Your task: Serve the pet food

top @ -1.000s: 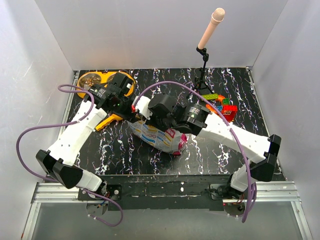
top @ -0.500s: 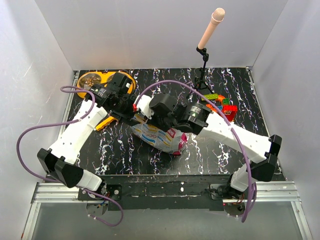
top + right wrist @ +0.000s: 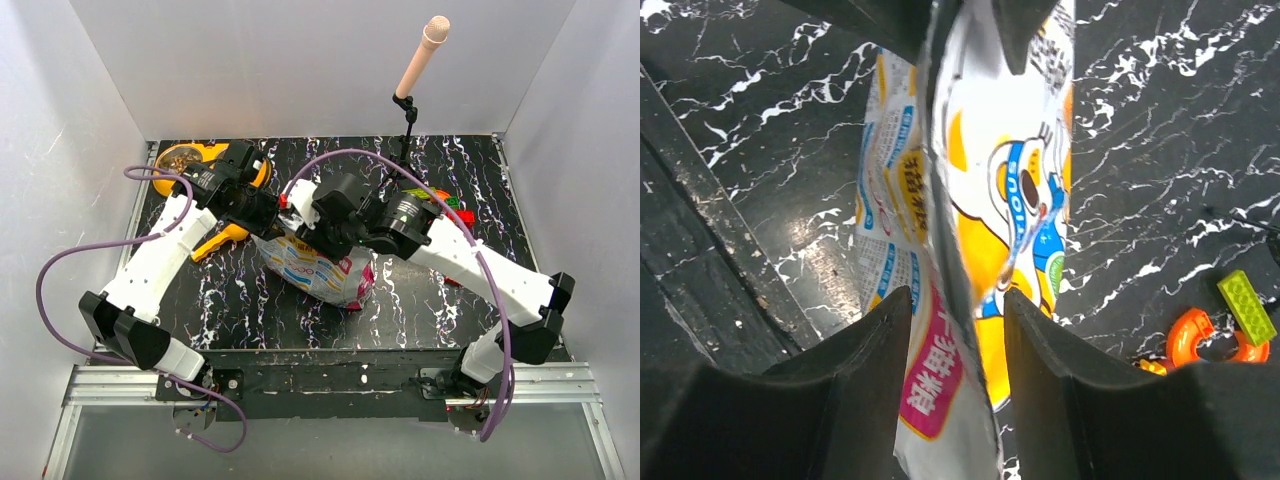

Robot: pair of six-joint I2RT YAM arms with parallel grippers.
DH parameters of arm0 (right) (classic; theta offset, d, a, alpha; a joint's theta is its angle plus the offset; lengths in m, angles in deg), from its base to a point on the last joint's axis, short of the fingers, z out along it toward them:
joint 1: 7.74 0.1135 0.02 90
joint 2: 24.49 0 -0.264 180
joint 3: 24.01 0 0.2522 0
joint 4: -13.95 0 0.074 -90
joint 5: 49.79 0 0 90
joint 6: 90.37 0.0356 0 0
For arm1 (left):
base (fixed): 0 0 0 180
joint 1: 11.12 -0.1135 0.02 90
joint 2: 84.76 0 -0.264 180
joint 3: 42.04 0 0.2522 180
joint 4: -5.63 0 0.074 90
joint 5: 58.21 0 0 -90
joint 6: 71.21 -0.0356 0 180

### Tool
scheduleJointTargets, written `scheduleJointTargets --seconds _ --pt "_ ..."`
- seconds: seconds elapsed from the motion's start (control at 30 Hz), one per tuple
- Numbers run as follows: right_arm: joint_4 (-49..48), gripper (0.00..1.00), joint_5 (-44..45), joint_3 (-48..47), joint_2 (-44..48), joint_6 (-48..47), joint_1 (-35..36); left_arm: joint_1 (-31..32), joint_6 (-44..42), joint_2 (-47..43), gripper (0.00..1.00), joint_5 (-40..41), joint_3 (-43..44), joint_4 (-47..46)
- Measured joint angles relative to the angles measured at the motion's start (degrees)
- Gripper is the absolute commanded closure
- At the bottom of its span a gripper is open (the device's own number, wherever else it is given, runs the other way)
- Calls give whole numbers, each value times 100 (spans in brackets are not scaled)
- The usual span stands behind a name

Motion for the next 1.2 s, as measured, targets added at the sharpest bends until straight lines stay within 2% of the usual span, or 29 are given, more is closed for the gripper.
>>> scheduleJointTargets --seconds 0.17,0.23,0.27,0.37,0.5,0.57,0.73,0.77,0.8,0.87,0.93,0.97,1.0,1.03,1.07,1.2 --pt "79 45 -289 -249 -295 96 0 -33 -59 2 87 24 68 24" --pt "85 50 -315 -428 -448 133 13 -39 -79 2 98 26 68 35" --pt "63 53 -232 -516 -531 149 50 -44 -83 2 100 26 68 46" --pt "-57 65 251 -590 -728 133 219 -68 -68 7 100 17 68 68" --pt "-210 98 953 -496 -872 90 466 -120 59 7 100 -7 68 138" --pt "-328 99 1246 -393 -861 118 492 -149 168 7 100 -24 68 201" --pt "-540 97 1167 -85 -625 129 485 -170 348 7 100 -122 68 236" --pt "-549 79 1080 -52 -581 157 463 -181 363 0 100 -175 68 258" --pt "-544 66 979 -46 -557 203 426 -195 378 -4 100 -225 68 271" --pt "-472 57 804 -31 -496 330 317 -227 422 -20 100 -254 46 273" --pt "-282 57 662 83 -304 361 192 -304 483 -37 100 -302 -11 256" --pt "-199 63 599 131 -195 372 144 -319 516 -48 100 -326 -33 245" --pt "-109 76 535 153 -107 391 87 -323 535 -57 100 -339 -44 236" --pt "-57 94 496 160 -42 398 48 -326 555 -61 100 -348 -46 232" --pt "-26 99 435 162 7 439 24 -326 570 -61 100 -352 -46 221" --pt "35 99 376 160 17 450 42 -328 595 -59 100 -339 -42 275"
